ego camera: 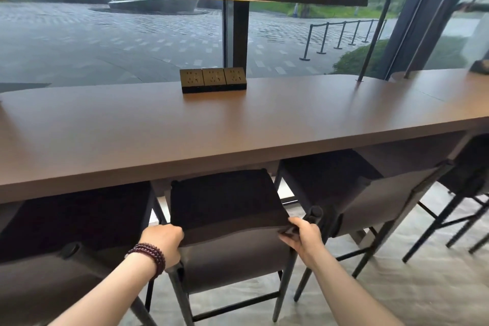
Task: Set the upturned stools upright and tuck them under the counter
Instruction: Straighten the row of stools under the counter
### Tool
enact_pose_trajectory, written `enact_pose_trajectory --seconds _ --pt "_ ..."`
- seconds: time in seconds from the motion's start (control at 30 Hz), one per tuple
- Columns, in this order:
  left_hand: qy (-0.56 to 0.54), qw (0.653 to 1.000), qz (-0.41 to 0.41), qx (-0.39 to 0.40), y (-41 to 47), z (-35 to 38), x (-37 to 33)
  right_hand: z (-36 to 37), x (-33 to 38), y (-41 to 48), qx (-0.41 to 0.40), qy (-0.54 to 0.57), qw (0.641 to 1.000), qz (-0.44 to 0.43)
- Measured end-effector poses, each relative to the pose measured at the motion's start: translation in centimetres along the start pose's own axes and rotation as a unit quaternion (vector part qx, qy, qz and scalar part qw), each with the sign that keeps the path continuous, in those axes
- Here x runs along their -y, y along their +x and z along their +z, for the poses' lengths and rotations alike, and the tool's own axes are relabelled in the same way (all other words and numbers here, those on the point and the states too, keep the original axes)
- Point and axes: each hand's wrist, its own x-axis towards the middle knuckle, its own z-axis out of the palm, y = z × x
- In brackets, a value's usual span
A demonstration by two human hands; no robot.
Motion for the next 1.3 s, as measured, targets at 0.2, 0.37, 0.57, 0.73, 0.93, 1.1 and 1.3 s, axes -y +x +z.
enact_pose_trajectory --seconds 0.2,0.37,0.57,0.73,0.93,1.1,1.3 --pt "-0.051 0.996 0.031 0.071 0.5 -2.3 0.3 0.1 0.9 -0.3 -0.043 -0.066 0.997 -0.023" --pt "-0.109 0.977 0.073 0.166 1.0 -4.7 -0.5 0.1 1.9 -0.6 -0.075 -0.155 0.985 -0.025" --pt "-0.224 0.961 0.154 0.046 3.1 -7.5 -3.5 -0.9 5.0 -1.0 -0.114 -0.242 0.963 -0.022" --pt "-0.305 0.933 0.191 0.012 4.4 -10.0 -8.2 -3.3 7.5 -1.4 -0.123 -0.218 0.967 -0.035" --pt "-0.349 0.913 0.201 -0.062 5.2 -13.1 -16.5 -10.0 11.2 -0.8 -0.128 -0.193 0.971 -0.05" --pt "-0.395 0.89 0.197 -0.113 5.2 -15.6 -25.8 -18.1 15.1 1.2 -0.113 -0.187 0.975 -0.042" --pt "-0.415 0.882 0.186 -0.126 5.2 -17.2 -35.2 -25.6 19.7 3.2 -0.098 -0.179 0.978 -0.043"
